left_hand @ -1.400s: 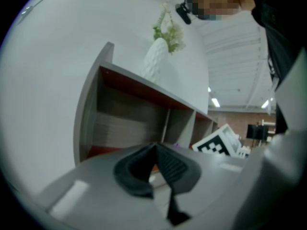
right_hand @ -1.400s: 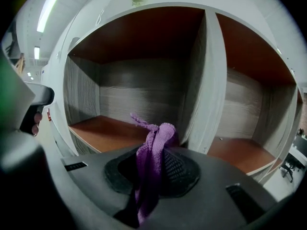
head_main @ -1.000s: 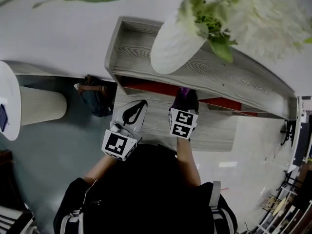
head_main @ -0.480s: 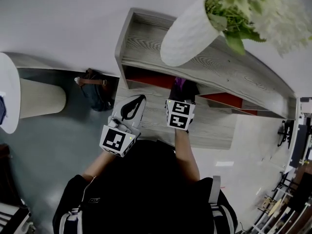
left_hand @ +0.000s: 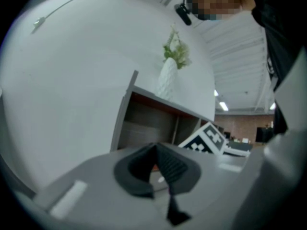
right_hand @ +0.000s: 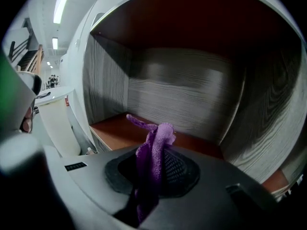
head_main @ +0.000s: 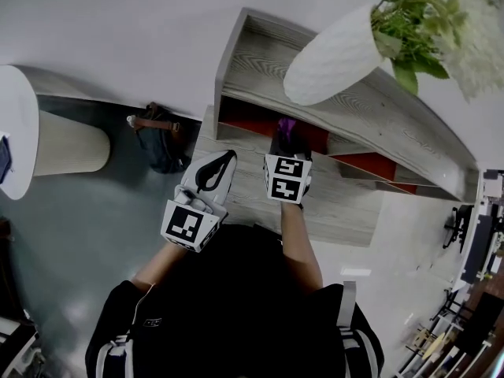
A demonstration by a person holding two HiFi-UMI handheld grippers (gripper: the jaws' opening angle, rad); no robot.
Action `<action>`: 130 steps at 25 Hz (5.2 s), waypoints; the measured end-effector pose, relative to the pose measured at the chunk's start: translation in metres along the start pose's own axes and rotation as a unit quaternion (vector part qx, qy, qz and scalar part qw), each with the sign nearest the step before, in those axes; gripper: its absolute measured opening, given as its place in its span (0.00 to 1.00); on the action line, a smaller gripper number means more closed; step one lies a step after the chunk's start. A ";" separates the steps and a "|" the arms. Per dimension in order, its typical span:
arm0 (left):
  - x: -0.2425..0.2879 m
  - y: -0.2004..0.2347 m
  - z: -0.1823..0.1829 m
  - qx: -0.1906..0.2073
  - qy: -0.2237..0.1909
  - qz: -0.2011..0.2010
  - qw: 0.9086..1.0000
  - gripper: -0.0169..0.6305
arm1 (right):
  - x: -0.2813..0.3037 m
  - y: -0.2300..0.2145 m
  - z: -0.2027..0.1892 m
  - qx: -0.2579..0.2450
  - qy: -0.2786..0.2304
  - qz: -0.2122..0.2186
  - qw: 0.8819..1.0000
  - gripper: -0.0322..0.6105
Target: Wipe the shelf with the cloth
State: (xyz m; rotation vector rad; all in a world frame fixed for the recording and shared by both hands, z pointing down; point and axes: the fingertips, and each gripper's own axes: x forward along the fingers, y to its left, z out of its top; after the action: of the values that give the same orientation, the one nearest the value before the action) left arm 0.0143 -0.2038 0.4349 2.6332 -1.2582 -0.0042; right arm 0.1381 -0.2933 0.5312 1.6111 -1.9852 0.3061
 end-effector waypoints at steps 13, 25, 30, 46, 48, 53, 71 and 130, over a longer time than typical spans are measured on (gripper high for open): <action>-0.037 0.025 0.003 -0.010 -0.014 0.044 0.999 0.03 | 0.015 0.076 0.025 -0.055 -0.006 0.080 0.995 0.13; -0.068 0.043 0.004 -0.013 -0.017 0.084 0.996 0.03 | 0.021 0.125 0.039 -0.105 -0.010 0.144 0.984 0.13; -0.074 0.040 0.007 -0.011 -0.024 0.087 0.996 0.03 | 0.020 0.134 0.040 -0.126 -0.007 0.160 0.979 0.13; -0.091 0.026 -0.001 -0.014 -0.025 0.087 0.996 0.03 | -0.002 0.169 0.000 -0.192 0.034 0.267 0.944 0.13; -0.091 0.024 0.000 -0.014 -0.024 0.082 0.996 0.03 | -0.016 0.180 -0.029 -0.208 0.046 0.280 0.936 0.13; -0.076 0.024 0.000 -0.011 -0.020 0.057 0.998 0.03 | -0.050 0.168 -0.040 -0.138 0.011 0.254 0.957 0.13; 0.004 -0.031 0.018 0.015 -0.022 -0.068 0.997 0.03 | -0.092 -0.051 0.011 0.092 -0.126 -0.078 0.985 0.13; -0.010 0.004 0.011 0.000 -0.018 0.000 1.000 0.03 | 0.060 -0.021 0.034 -0.137 0.040 -0.037 0.989 0.13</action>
State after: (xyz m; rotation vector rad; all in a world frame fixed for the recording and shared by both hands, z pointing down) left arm 0.0041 -0.2005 0.4243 2.6441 -1.2702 -0.0509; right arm 0.1414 -0.3655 0.5333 1.4699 -1.8131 0.0646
